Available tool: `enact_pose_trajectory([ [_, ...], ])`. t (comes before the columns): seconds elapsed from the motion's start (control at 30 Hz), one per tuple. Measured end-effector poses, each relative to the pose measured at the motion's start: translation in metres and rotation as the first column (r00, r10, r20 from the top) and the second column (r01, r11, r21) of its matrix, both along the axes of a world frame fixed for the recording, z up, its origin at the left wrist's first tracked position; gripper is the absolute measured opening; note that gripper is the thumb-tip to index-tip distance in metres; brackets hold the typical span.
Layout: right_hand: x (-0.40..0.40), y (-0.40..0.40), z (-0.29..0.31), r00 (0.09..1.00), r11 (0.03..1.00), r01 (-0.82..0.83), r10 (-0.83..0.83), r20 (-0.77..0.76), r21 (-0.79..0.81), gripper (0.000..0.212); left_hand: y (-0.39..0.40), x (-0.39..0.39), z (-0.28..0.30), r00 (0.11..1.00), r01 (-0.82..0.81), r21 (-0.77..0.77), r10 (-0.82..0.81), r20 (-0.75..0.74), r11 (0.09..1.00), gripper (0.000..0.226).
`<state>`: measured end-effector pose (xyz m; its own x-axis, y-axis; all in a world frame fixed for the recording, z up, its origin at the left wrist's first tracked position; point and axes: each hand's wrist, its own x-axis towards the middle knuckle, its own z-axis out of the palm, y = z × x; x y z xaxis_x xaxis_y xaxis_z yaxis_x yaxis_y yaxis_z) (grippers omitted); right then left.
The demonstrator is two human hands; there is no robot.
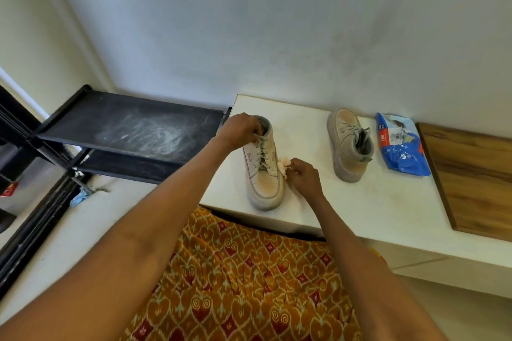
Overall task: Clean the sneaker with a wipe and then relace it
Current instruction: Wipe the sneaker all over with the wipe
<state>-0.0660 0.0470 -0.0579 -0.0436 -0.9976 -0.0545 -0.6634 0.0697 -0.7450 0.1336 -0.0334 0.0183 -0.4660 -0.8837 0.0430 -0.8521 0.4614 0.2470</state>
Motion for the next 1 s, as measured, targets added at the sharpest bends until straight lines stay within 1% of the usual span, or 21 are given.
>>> enact_pose_trajectory([
  [0.07,-0.007,0.017,-0.004,1.0,1.0,-0.016,0.016,0.007,0.002,0.035,0.0,-0.001,-0.001,1.0,-0.031,0.0,0.031,0.001,1.0,0.021],
  [0.17,-0.013,0.035,-0.01,1.0,1.0,-0.002,0.002,0.012,-0.015,0.017,0.002,-0.004,0.001,0.997,-0.073,0.001,0.073,0.016,0.997,0.021],
  [0.2,-0.014,0.038,-0.009,1.0,1.0,0.015,-0.015,0.013,-0.02,0.015,0.004,-0.006,0.002,0.996,-0.092,-0.002,0.092,0.014,0.996,0.02],
  [0.3,-0.02,0.039,-0.006,0.999,0.999,0.047,-0.047,0.006,-0.02,0.015,0.009,-0.01,0.001,0.987,-0.159,-0.029,0.159,-0.023,0.987,0.018],
  [0.37,-0.025,0.04,0.0,0.998,0.998,0.054,-0.055,-0.023,-0.023,0.005,0.012,-0.009,-0.001,0.976,-0.21,-0.048,0.207,-0.067,0.976,0.017],
  [0.47,-0.029,0.04,0.006,0.991,0.996,0.076,-0.081,-0.109,-0.046,0.014,0.014,-0.011,0.0,0.946,-0.302,-0.016,0.297,-0.127,0.953,0.017],
  [0.5,-0.028,0.04,0.006,0.984,0.994,0.093,-0.101,-0.144,-0.057,0.016,0.015,-0.012,0.0,0.937,-0.328,-0.004,0.325,-0.126,0.945,0.017],
  [0.57,-0.019,0.038,0.005,0.965,0.979,0.189,-0.2,-0.171,-0.076,0.017,0.018,-0.015,-0.001,0.92,-0.381,-0.007,0.378,-0.103,0.925,0.02],
  [0.63,-0.005,0.037,0.005,0.926,0.939,0.332,-0.342,-0.162,-0.088,0.018,0.021,-0.015,-0.005,0.899,-0.429,-0.015,0.426,-0.101,0.903,0.021],
  [0.7,0.012,0.038,0.007,0.878,0.896,0.438,-0.444,-0.178,-0.076,0.02,0.022,-0.015,-0.007,0.882,-0.462,-0.015,0.458,-0.11,0.887,0.018],
  [0.77,0.026,0.041,0.007,0.847,0.865,0.5,-0.499,-0.186,-0.043,0.02,0.022,-0.015,-0.007,0.873,-0.481,-0.018,0.477,-0.102,0.877,0.02],
  [0.87,0.039,0.044,0.004,0.82,0.829,0.56,-0.555,-0.135,-0.009,0.019,0.025,-0.016,-0.004,0.877,-0.479,-0.022,0.477,-0.057,0.878,0.021],
  [1.0,0.045,0.034,0.007,0.798,0.8,0.6,-0.597,-0.083,0.012,0.021,0.034,-0.012,-0.003,0.878,-0.479,-0.021,0.479,-0.015,0.878,0.011],
])
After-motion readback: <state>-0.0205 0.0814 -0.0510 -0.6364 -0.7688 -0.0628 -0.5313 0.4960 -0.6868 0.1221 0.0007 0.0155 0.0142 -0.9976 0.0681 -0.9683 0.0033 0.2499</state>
